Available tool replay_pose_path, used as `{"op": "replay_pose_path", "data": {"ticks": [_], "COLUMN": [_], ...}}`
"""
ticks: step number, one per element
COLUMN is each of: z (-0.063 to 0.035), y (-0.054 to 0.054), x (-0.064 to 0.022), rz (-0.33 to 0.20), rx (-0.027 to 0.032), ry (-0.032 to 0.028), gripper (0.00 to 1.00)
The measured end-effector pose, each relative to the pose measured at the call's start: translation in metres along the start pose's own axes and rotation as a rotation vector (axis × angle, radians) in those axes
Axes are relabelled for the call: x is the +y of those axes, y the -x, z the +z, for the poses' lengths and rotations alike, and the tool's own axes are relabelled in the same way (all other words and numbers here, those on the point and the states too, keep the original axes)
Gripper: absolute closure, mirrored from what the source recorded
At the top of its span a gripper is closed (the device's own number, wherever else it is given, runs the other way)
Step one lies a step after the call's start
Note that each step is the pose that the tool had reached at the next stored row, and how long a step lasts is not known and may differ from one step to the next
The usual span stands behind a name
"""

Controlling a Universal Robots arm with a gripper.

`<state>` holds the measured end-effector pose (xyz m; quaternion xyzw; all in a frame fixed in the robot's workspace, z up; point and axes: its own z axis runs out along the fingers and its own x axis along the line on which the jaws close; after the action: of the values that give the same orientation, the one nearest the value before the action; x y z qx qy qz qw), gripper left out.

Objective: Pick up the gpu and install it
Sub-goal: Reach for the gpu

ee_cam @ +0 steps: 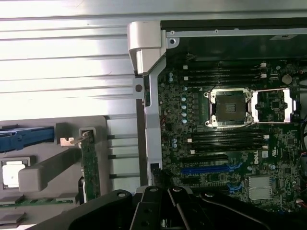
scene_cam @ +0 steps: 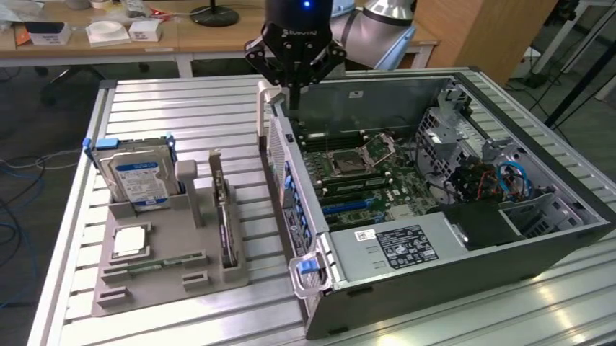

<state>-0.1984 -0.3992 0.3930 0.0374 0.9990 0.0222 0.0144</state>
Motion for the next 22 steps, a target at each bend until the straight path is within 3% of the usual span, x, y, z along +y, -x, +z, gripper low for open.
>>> {"op": "replay_pose_path", "data": {"ticks": [17,22], "z": [-0.0006,-0.0009], "y": [-0.030,-0.045], "x": [-0.0024,-0.0035], "rz": [-0.021,-0.025], "rx": [0.0009,0.0011], "ry": [0.0005,0.0006], "gripper": [0.89,0.89]}}
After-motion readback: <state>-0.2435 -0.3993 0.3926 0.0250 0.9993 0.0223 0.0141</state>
